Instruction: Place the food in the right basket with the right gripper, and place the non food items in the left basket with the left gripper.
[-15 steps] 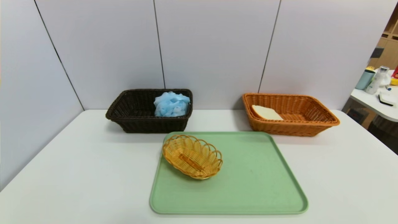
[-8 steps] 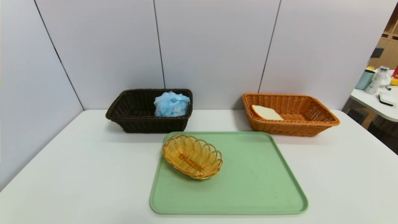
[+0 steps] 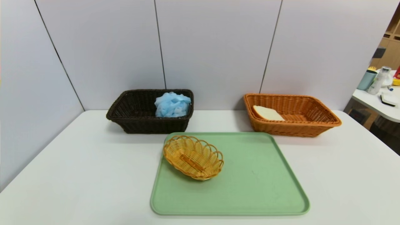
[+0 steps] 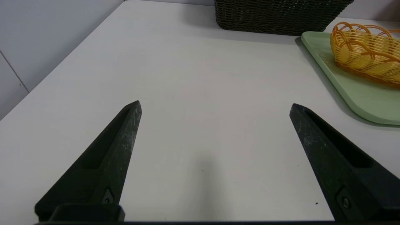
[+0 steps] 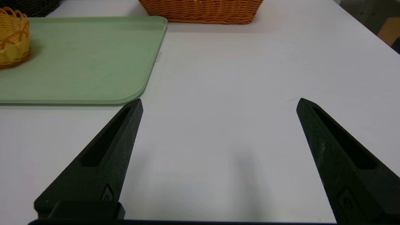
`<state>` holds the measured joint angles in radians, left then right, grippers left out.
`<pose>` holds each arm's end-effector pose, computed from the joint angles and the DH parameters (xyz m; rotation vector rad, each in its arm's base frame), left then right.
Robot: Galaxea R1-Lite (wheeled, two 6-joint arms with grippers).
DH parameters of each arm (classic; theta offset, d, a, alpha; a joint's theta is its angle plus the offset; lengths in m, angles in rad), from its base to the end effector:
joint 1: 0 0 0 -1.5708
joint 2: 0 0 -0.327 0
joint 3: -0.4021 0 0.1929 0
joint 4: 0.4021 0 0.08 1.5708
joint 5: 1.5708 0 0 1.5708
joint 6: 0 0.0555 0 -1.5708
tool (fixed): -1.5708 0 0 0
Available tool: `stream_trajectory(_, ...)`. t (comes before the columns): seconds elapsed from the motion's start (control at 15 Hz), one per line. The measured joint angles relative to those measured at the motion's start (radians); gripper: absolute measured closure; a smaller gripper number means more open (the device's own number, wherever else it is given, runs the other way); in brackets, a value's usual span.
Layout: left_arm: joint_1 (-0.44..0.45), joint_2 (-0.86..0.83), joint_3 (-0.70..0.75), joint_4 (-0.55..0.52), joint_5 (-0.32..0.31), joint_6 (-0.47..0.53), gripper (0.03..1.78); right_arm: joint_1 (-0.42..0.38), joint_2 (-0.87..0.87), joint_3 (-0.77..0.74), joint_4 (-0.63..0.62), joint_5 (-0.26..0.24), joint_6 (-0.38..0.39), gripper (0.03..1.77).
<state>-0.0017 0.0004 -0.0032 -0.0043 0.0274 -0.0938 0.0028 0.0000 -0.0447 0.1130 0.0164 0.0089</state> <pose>-0.0142 0.0015 0.0771 -0.0939 -0.0083 0.0253 -0.0179 0.0009 0.0741 0.0094 0.0684 0.0189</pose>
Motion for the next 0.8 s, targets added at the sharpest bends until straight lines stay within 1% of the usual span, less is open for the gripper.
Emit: stream_trajectory(0.8, 0.0, 0.0, 0.0, 0.0, -0.001, 0.0, 0.12, 0.0, 0.0, 0.0, 0.0, -0.002, 0.007, 0.1)
